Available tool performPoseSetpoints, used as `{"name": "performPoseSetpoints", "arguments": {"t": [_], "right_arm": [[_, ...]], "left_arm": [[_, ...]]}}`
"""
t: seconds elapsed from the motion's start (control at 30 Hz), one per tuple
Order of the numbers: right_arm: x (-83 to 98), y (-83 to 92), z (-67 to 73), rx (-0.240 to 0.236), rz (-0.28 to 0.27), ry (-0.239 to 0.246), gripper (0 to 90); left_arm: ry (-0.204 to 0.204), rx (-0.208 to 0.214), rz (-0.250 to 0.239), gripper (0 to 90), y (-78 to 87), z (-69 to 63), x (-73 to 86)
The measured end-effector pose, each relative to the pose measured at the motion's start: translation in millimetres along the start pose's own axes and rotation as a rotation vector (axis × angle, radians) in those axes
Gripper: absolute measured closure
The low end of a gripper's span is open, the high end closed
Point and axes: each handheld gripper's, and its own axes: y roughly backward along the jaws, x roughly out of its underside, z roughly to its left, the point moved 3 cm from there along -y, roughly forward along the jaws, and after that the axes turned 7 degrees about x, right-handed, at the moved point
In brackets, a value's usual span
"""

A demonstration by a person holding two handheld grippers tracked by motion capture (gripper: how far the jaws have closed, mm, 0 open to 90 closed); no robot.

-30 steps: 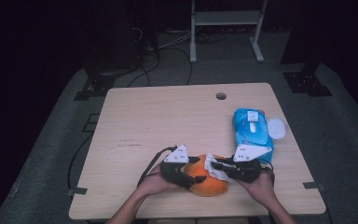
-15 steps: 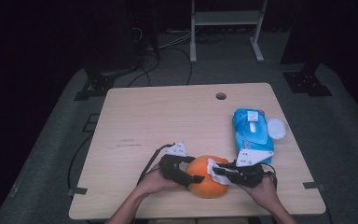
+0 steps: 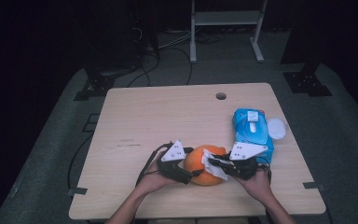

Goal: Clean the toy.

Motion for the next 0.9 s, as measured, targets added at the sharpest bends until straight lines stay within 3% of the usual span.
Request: {"name": "performPoseSetpoints", "arguments": {"t": [0.03, 0.07, 0.13, 0.17, 0.2, 0.23, 0.27, 0.4, 0.53, 0.57, 0.6, 0.63, 0.67, 0.7, 0.77, 0.8, 0.83, 0.9], "right_arm": [[2.0, 1.1, -1.3, 0.002, 0.005, -0.008, 82.3], [4.4, 4.1, -4.4, 0.014, 0.020, -0.011, 82.3], [4.8, 4.6, -5.2, 0.021, 0.025, -0.003, 82.3], [4.1, 5.6, -4.0, 0.039, 0.034, 0.008, 82.3], [4.1, 5.6, -4.0, 0.039, 0.034, 0.008, 82.3], [-0.3, 5.6, -0.6, 0.044, 0.030, 0.027, 82.2], [-0.3, 5.6, -0.6, 0.044, 0.030, 0.027, 82.2], [-14.3, 7.1, 5.6, 0.020, -0.025, 0.040, 82.2], [-15.5, 7.4, 3.1, 0.013, -0.016, 0.045, 82.2], [-15.5, 7.4, 3.1, 0.013, -0.016, 0.045, 82.2], [-9.9, 8.0, 2.5, 0.008, -0.008, 0.033, 82.2], [-6.7, 8.7, 2.8, 0.002, -0.007, 0.030, 82.3], [-6.7, 8.7, 2.8, 0.002, -0.007, 0.030, 82.3], [-0.6, 11.8, 3.7, -0.010, -0.008, 0.019, 82.3], [3.7, 16.6, 4.1, -0.024, -0.016, -0.003, 82.3], [3.7, 16.6, 4.1, -0.024, -0.016, -0.003, 82.3], [6.3, 21.2, 5.2, -0.032, -0.018, -0.001, 82.3], [7.2, 23.1, 6.5, -0.033, -0.018, -0.002, 82.3]], "left_arm": [[0.049, 0.013, -0.001, 10.8, 0.4, 3.9, 1.5], [0.079, 0.026, -0.002, 14.9, 0.4, 6.7, 3.8], [0.081, 0.024, -0.003, 17.9, 0.2, 6.7, 4.1], [0.044, 0.010, -0.003, 25.7, -0.3, 2.7, 1.3], [0.044, 0.010, -0.003, 27.9, -0.3, 2.7, 1.3], [0.002, -0.001, 0.003, 30.0, -1.2, -3.3, -2.7], [0.002, -0.001, 0.003, 30.5, -1.2, -3.3, -2.7], [-0.110, 0.014, 0.042, 31.3, -8.9, -21.5, -8.0], [-0.137, 0.021, 0.049, 27.9, -11.7, -26.2, -7.8], [-0.129, 0.028, 0.048, 27.9, -10.9, -25.1, -7.3], [-0.116, 0.034, 0.045, 22.2, -10.3, -23.4, -6.7], [-0.069, 0.056, 0.033, 18.5, -10.0, -20.0, -5.6], [-0.069, 0.056, 0.033, 14.6, -10.0, -20.0, -5.6], [-0.019, 0.064, 0.042, 9.0, -11.3, -15.4, -3.9], [0.028, 0.093, 0.034, 6.4, -13.5, -12.6, -1.5], [0.028, 0.093, 0.034, 5.1, -13.5, -12.6, -1.5], [0.068, 0.121, 0.031, 4.8, -16.8, -12.0, 0.4], [0.079, 0.139, 0.032, 4.8, -18.7, -12.2, 1.4]]}}
